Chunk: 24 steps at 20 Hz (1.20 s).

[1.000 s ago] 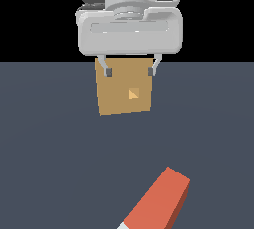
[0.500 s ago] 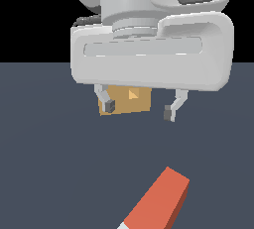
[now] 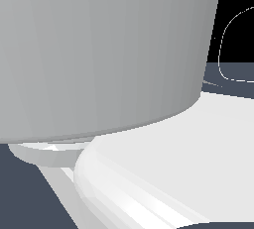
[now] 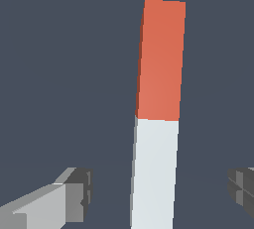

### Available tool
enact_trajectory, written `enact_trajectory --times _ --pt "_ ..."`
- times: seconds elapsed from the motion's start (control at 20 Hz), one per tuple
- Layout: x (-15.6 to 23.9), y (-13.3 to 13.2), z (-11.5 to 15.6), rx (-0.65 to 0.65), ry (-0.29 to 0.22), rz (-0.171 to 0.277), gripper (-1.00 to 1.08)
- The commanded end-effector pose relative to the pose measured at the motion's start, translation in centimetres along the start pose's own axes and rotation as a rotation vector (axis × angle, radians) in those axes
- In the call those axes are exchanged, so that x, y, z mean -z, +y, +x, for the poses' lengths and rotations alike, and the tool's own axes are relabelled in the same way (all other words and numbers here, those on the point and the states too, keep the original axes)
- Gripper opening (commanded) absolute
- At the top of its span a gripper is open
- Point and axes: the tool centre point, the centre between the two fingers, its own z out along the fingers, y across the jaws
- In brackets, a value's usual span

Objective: Insert the peg into the horizontal hole in a box.

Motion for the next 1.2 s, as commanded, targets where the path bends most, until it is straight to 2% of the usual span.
enact_trajectory --times 0.0,0.35,0.8,1.05,1.1,1.15 --pt "-0.6 0.3 -1.3 -0.043 0.001 0.000 1.00" --pt "-1.1 0.4 -1.8 -0.051 0.000 0.002 1.00" --pt "-5.2 0.3 -1.9 -0.058 0.002 0.002 1.00" --pt "-5.9 0.4 -1.9 -0.059 0.002 0.002 1.00" --pt "-5.9 0.4 -1.9 -0.059 0.002 0.002 -1.00" --pt "-5.9 0.4 -1.9 -0.059 0.002 0.002 -1.00"
